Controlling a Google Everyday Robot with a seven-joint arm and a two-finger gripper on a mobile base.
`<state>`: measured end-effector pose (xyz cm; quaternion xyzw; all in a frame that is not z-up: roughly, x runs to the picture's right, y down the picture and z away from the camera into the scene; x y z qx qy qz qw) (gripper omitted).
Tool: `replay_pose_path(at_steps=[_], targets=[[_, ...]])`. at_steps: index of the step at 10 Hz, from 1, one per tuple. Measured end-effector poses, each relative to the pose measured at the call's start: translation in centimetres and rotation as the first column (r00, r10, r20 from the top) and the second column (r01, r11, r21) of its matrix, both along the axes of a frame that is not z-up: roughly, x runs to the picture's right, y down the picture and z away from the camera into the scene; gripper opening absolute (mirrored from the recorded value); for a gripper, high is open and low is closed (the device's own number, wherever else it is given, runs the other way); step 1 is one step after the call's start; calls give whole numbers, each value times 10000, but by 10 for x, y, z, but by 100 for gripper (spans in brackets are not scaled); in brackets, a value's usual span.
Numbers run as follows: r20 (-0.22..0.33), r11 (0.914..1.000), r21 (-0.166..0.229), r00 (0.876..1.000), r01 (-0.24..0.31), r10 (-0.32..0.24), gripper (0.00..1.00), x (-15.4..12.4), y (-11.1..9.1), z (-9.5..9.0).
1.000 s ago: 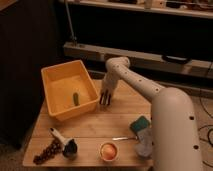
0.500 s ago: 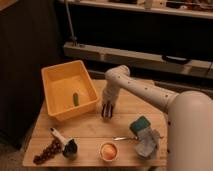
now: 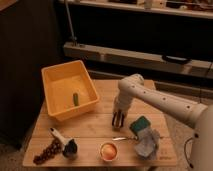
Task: Wipe table surface with eraser
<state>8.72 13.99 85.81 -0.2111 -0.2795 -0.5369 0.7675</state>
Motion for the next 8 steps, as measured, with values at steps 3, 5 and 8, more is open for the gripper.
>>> replay_pose_path(at_steps=[3, 5, 8], targets=[[-275, 9992, 37, 9988, -400, 401, 0, 21, -21, 23], [-317, 9966, 75, 9961, -818, 820, 0, 32, -43, 54], [-28, 9910, 431, 9919, -1265, 1267, 0, 24, -73, 78]])
